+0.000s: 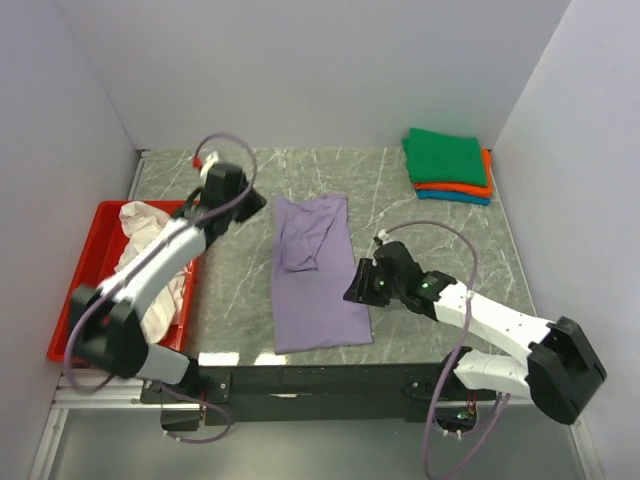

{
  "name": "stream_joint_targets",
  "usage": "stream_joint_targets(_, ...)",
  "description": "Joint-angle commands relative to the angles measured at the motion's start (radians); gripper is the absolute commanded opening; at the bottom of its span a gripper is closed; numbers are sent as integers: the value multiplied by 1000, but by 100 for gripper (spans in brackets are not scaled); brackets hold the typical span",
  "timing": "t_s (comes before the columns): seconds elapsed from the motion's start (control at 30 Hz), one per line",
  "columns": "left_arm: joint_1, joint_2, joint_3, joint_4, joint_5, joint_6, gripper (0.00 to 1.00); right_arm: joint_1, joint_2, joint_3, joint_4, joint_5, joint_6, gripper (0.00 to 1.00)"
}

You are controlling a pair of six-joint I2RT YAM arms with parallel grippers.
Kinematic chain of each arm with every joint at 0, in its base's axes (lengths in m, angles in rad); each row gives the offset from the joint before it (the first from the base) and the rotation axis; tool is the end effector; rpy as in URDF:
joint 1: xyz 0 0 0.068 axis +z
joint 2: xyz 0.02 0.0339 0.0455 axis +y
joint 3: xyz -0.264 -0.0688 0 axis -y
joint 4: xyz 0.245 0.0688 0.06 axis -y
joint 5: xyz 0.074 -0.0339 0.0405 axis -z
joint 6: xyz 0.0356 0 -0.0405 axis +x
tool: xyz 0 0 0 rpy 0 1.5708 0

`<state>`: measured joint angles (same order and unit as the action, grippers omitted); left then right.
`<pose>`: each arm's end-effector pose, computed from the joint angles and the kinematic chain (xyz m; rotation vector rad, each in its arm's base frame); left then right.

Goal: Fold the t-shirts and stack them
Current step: Fold the tshirt

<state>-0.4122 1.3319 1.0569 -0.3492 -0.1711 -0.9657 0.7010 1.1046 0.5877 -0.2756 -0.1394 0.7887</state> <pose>0.2756 -0.1139 0.2975 -0.7081 2.1322 -0.5822 0.1655 0.1461 0.2026 0.0386 2.5340 0.8342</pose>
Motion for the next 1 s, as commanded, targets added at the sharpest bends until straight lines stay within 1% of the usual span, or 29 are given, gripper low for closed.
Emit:
stream_joint_targets(0.0, 39, 223, 202, 6, 51, 175, 40, 9, 67, 53, 68, 6, -43, 44)
stream_joint_targets(0.03, 42, 278, 306, -26, 42, 191, 41, 12, 98, 61, 72, 6, -48, 44)
stream_joint_targets(0.07, 42, 377, 358, -40, 29, 208, 41, 15, 112, 66, 79, 7, -52, 44)
stream_joint_targets(0.1, 42, 430, 411, -60, 30, 241, 42, 20, 124, 69, 82, 11, -57, 44)
stream_joint_targets(0.13, 42, 522, 511, -109, 15, 251, 42, 26, 139, 70, 88, 14, -62, 44)
stream_joint_targets(0.2, 42, 599, 601, -151, -17, 277, 42, 34, 156, 66, 95, 24, -68, 44)
stream_joint_targets(0.23, 42, 665, 680, -196, -34, 283, 42, 41, 164, 64, 99, 24, -68, 43)
stream_joint_targets(0.33, 39, 771, 803, -249, -61, 298, 41, 58, 175, 57, 102, 34, -66, 43)
stream_joint_targets(0.43, 24, 841, 876, -295, -83, 297, 41, 87, 179, 57, 110, 46, -57, 43)
stream_joint_targets(0.73, -23, 973, 1023, -384, -189, 257, 42, 183, 204, 69, 130, 66, -26, 43)
stream_joint_targets(0.97, -39, 1033, 1063, -407, -231, 239, 41, 272, 253, 116, 144, 95, -5, 42)
